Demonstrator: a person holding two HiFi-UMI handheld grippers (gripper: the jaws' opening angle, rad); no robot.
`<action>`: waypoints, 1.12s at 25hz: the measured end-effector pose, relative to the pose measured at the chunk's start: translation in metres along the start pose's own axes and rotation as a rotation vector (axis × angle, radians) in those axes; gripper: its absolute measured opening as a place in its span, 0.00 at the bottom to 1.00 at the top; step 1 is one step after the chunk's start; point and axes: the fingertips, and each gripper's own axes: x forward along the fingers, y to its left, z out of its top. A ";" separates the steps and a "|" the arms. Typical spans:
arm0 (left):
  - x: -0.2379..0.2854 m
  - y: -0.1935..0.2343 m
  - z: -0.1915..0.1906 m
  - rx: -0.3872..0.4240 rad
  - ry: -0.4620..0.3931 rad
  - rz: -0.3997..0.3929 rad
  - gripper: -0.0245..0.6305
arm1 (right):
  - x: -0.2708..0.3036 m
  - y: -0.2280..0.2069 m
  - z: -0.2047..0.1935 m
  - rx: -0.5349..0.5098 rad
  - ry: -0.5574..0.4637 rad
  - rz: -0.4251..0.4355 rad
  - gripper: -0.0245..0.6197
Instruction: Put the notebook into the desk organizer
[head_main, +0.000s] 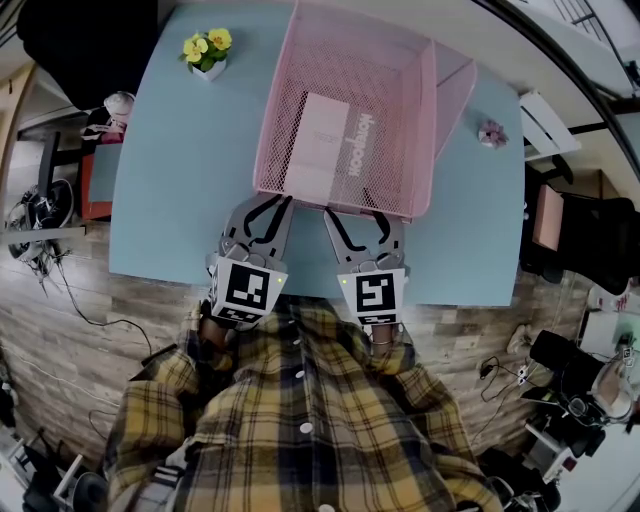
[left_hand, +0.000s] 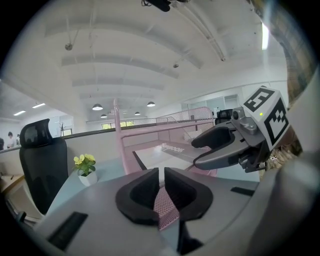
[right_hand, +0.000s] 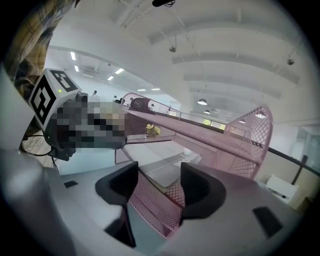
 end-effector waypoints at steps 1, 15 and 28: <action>-0.001 0.000 0.000 -0.003 0.000 0.001 0.07 | 0.000 0.000 0.000 0.001 0.000 0.004 0.46; -0.018 -0.006 0.012 -0.037 -0.064 0.005 0.07 | -0.026 0.007 0.016 0.081 -0.077 0.059 0.46; -0.055 -0.025 0.038 -0.150 -0.144 -0.048 0.09 | -0.074 0.001 0.027 0.231 -0.133 0.080 0.41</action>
